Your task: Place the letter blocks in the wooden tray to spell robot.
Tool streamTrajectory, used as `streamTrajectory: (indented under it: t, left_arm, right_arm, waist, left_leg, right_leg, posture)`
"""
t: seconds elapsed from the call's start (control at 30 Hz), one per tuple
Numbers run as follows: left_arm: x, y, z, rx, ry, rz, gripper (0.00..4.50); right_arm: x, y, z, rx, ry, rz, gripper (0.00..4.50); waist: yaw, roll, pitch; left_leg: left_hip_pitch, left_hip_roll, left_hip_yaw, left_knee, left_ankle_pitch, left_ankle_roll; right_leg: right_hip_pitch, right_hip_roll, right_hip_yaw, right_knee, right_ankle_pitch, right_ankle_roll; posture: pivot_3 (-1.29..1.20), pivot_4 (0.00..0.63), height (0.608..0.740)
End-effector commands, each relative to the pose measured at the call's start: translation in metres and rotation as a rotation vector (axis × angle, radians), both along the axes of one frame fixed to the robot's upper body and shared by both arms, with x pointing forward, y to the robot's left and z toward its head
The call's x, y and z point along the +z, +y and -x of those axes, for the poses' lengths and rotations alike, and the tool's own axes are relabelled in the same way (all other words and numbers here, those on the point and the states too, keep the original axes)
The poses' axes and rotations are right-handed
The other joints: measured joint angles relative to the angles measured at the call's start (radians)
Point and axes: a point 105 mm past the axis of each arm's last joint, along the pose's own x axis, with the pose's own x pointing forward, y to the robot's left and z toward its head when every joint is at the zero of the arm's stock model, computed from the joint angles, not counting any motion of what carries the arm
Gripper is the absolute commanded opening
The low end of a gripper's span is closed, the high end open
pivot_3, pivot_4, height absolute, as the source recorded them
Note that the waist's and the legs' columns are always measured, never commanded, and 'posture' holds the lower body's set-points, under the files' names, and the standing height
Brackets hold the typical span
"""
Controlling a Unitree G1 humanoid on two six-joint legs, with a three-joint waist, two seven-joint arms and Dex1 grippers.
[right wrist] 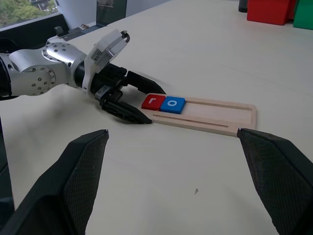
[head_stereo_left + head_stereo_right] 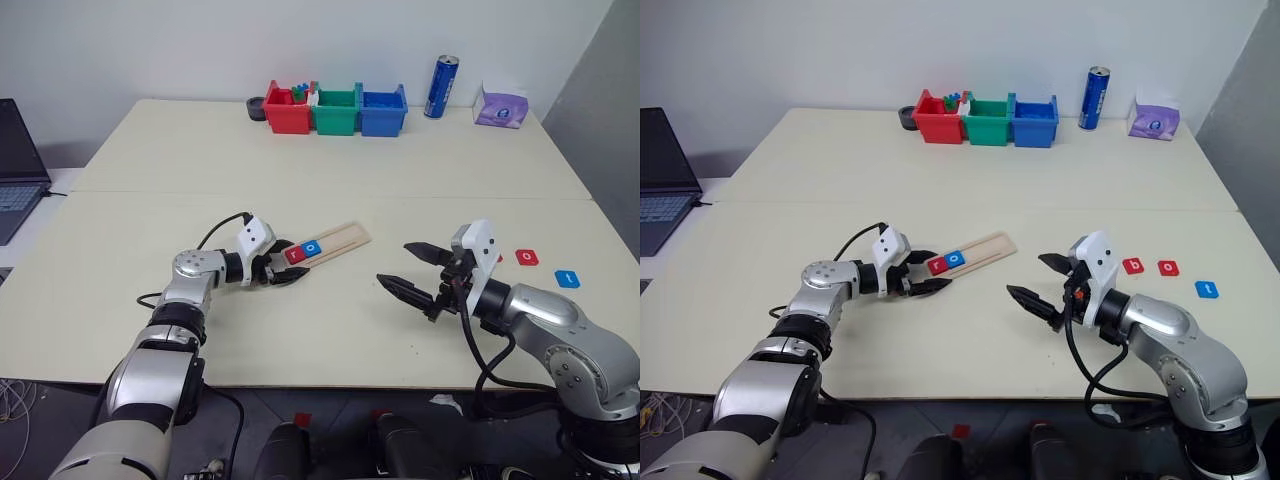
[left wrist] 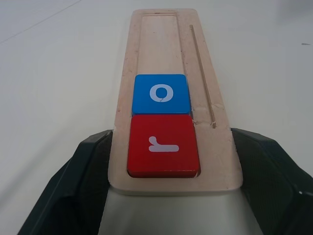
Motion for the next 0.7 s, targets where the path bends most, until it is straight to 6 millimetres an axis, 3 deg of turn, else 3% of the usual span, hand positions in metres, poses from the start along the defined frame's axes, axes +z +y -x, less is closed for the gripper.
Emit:
streamTrajectory:
  t: [0.03, 0.2, 0.7]
  left_arm:
    - [-0.007, -0.032, 0.012, -0.183, 0.008, -0.04, 3.38]
    - [-0.008, -0.069, 0.025, -0.364, -0.005, -0.054, 3.38]
    - [-0.002, -0.117, 0.033, -0.506, -0.046, -0.046, 3.38]
  right_arm:
    - [0.015, -0.003, 0.01, 0.022, -0.068, 0.007, 4.5]
    - [0.013, -0.008, 0.016, 0.047, -0.068, 0.044, 4.5]
    - [0.004, -0.016, 0.026, 0.067, -0.074, 0.095, 4.5]
  waist:
    - [0.006, 0.0, 0.0]
    - [0.019, 0.0, 0.0]
    - [0.019, 0.0, 0.0]
  left_leg:
    - [-0.001, 0.0, 0.0, 0.0, 0.0, 0.0]
    - [-0.002, -0.002, 0.0, 0.001, 0.0, 0.0]
    - [-0.002, -0.002, -0.001, 0.001, 0.0, 0.0]
  right_leg:
    - [0.0, 0.0, 0.0, 0.0, 0.0, 0.0]
    - [0.0, -0.002, -0.001, -0.001, 0.0, 0.0]
    - [0.0, -0.001, -0.001, -0.001, 0.0, 0.001]
  posture:
    - [0.0, 0.15, 0.74]
    - [0.0, 0.15, 0.74]
    - [0.0, 0.15, 0.74]
